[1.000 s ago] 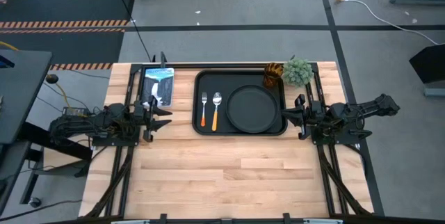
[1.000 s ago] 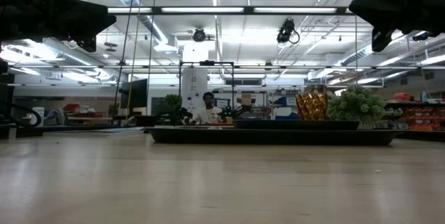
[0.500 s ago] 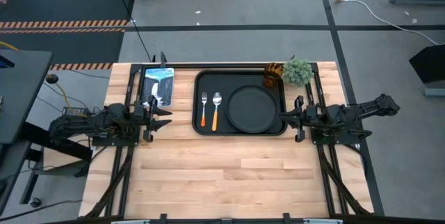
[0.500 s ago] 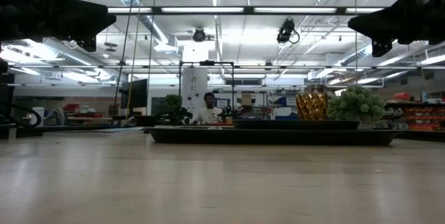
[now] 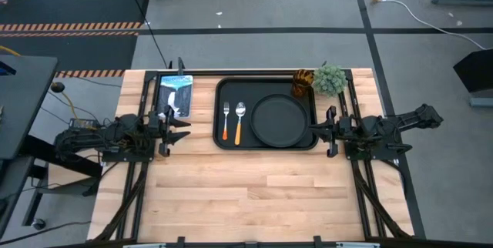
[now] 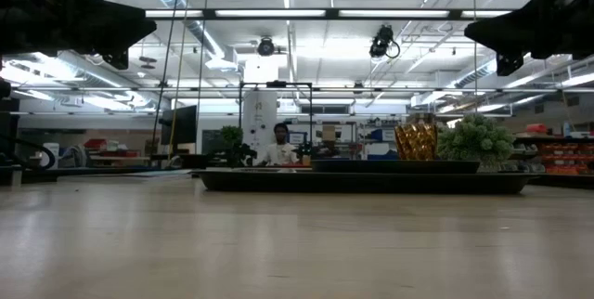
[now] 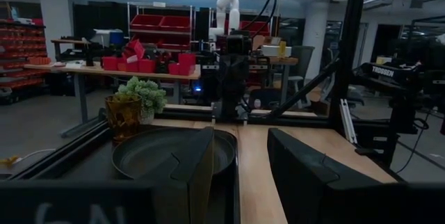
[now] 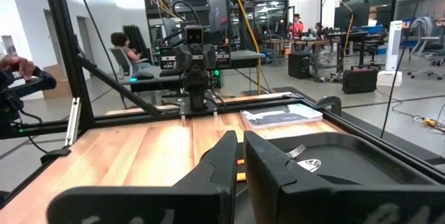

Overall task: Pick and place plate/cup/fork/spoon on tray
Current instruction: Return to Home Position

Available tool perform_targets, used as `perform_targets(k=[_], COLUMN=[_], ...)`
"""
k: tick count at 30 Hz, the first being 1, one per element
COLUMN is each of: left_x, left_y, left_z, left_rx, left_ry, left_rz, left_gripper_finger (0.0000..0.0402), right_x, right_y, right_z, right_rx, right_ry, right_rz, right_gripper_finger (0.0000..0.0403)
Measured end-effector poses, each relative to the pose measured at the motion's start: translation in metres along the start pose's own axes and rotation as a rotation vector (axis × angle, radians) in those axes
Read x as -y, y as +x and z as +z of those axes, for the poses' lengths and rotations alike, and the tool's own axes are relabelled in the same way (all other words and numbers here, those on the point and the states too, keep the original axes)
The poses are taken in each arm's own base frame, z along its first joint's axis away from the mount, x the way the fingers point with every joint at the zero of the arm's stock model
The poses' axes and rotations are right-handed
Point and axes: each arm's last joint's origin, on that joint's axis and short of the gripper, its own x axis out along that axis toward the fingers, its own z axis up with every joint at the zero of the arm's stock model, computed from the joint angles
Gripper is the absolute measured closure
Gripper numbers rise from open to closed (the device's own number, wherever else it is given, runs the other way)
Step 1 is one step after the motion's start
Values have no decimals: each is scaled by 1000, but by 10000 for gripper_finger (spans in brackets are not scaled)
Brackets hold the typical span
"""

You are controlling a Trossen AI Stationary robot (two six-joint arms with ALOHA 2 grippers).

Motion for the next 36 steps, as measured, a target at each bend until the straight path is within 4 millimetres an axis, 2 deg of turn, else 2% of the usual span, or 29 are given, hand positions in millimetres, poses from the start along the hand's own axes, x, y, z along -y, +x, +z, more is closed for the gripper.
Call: perform_targets(k=[12, 36], left_x=[7, 8], left_y=[1, 1], left_z=[-2, -2], left_rx=[-27, -24], left_ry=[-12, -12], left_rz=[-74, -79], left_gripper_finger=[257, 257], right_x=[0, 0], right_y=[0, 0], right_z=[0, 0], right_rx=[0, 4], right_ry=[0, 2], right_rz=[0, 0], right_gripper_finger=[369, 369])
